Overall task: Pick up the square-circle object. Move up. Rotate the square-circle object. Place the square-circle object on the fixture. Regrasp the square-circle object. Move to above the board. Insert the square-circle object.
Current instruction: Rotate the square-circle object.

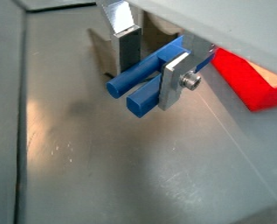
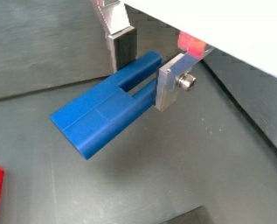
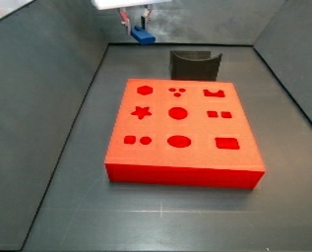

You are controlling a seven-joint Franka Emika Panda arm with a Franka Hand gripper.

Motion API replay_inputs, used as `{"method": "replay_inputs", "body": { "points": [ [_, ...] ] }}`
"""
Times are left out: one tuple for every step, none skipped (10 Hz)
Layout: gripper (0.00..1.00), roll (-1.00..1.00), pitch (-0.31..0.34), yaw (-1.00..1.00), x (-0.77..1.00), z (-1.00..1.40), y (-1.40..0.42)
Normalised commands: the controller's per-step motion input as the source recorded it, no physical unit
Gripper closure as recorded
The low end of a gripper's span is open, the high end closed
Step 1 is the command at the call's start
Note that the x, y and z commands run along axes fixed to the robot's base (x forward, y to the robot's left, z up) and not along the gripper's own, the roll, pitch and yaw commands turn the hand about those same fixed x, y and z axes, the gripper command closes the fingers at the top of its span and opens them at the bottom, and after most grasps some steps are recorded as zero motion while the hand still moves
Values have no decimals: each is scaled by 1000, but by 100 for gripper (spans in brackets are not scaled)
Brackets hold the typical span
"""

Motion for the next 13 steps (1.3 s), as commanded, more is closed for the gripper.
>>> {"method": "replay_inputs", "body": {
  "points": [
    [100, -14, -26, -1000, 27, -25, 19],
    [100, -17, -31, -1000, 26, -25, 19],
    [100, -20, -37, -1000, 26, -25, 19],
    [100, -25, -45, -904, 26, -25, 19],
    [100, -25, -45, -749, 25, -25, 19],
    [100, -25, -44, -458, 24, -26, 18],
    [100, -26, -43, -307, 23, -26, 18],
    [100, 0, 0, 0, 0, -1000, 0],
    [100, 0, -6, 40, 5, -1000, 0],
    [100, -14, -24, 42, 19, -1000, -3],
    [100, -26, -29, 38, 23, -1000, -3],
    [100, -57, -38, 23, 35, -1000, 5],
    [100, -70, -39, 20, 40, -1000, 7]
  ]
}}
